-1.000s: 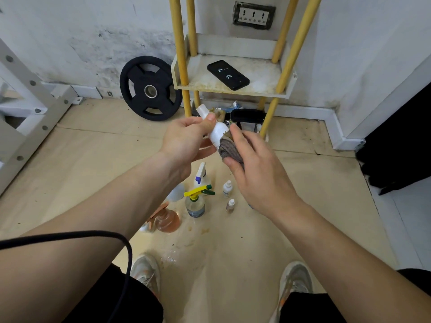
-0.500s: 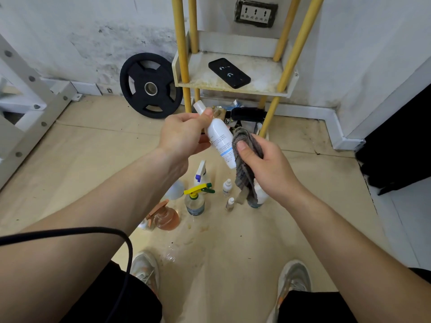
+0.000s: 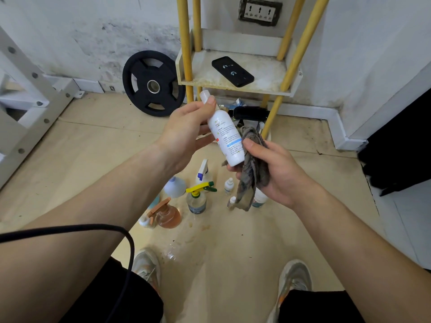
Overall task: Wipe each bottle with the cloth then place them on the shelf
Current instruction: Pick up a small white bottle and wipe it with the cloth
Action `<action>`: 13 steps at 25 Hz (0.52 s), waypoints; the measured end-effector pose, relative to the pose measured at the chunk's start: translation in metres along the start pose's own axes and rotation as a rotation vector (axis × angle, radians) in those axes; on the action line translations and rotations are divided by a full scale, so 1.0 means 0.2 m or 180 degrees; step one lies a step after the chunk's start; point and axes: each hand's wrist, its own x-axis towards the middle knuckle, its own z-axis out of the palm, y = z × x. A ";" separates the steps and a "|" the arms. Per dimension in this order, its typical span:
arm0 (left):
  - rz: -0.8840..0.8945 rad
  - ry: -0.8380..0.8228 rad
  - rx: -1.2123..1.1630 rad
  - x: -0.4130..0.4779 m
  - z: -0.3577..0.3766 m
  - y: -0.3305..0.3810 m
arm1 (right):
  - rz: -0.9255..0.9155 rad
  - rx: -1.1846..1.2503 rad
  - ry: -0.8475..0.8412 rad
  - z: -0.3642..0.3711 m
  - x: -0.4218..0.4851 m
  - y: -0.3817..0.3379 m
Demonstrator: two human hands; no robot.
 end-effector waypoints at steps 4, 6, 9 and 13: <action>-0.0069 -0.0472 -0.0409 0.01 -0.03 0.01 | 0.0241 0.0353 -0.0183 -0.03 0.01 0.00; 0.0004 -0.0598 -0.0319 0.01 -0.03 0.02 | 0.0190 0.0310 -0.0197 -0.03 0.01 0.02; 0.0156 -0.0398 0.0002 0.00 -0.02 0.01 | -0.0292 -0.0279 -0.0026 -0.02 0.03 0.05; 0.0191 0.0098 0.0012 -0.02 0.02 0.00 | -0.1292 -0.2947 0.0297 0.00 0.00 0.05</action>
